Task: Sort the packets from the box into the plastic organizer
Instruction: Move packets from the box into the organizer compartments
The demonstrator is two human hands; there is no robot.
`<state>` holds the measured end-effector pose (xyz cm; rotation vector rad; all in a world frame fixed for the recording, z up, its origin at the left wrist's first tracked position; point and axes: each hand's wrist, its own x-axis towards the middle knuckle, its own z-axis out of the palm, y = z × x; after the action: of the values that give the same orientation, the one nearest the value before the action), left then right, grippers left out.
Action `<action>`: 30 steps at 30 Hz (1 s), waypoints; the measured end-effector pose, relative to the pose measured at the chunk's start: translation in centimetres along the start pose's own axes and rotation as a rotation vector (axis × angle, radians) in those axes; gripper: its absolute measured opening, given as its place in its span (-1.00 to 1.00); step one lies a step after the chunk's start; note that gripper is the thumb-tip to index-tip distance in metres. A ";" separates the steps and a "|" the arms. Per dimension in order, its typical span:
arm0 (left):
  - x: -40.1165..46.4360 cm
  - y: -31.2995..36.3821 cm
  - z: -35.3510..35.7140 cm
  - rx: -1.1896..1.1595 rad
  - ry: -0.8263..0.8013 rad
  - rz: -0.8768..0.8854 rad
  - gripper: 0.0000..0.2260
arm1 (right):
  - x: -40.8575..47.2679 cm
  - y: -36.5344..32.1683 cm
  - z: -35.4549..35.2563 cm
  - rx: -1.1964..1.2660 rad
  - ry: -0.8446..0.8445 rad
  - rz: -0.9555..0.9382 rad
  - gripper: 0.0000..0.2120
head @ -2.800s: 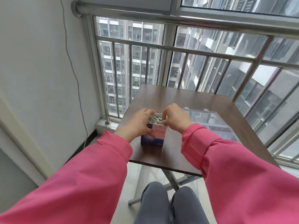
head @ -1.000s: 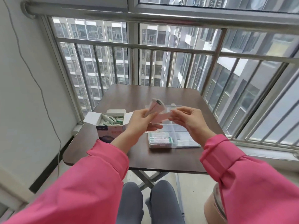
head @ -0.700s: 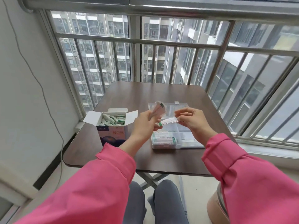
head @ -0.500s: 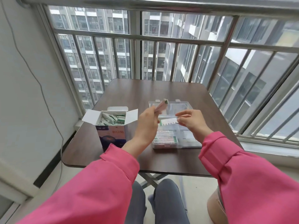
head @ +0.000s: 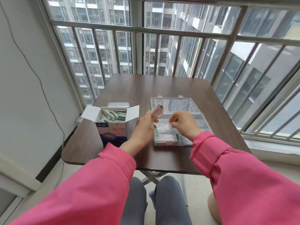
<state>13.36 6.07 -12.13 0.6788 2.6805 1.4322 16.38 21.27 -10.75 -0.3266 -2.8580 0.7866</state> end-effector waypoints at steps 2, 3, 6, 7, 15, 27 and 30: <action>0.1 0.0 0.0 -0.002 -0.009 0.001 -0.75 | -0.1 -0.1 0.1 -0.057 -0.028 -0.037 -0.81; 0.1 0.0 0.0 -0.010 -0.009 -0.002 -0.76 | -0.1 -0.2 0.1 -0.087 -0.049 -0.055 -0.80; 0.2 0.0 -0.1 -0.044 -0.010 -0.016 -0.77 | -0.3 -0.6 0.4 -0.161 -0.096 -0.086 -0.80; 0.2 0.0 -0.1 -0.056 -0.010 -0.021 -0.77 | -0.3 -0.7 0.5 -0.174 -0.109 -0.085 -0.82; 0.1 0.0 -0.2 -0.186 -0.019 -0.077 -0.83 | -0.9 -1.5 0.2 -0.284 -0.192 -0.107 -0.72; -0.1 0.8 -0.8 -0.367 -0.125 -0.125 -0.86 | -1.4 -1.9 -1.8 0.670 -0.107 0.144 -0.87; -0.3 1.2 -0.6 -0.380 -0.181 -0.086 -0.86 | -1.6 -1.6 -2.3 0.951 -0.160 0.251 -0.86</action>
<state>13.89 6.01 -10.89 0.6177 2.1878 1.6977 18.18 20.61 -8.08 -0.4813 -2.2166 2.1308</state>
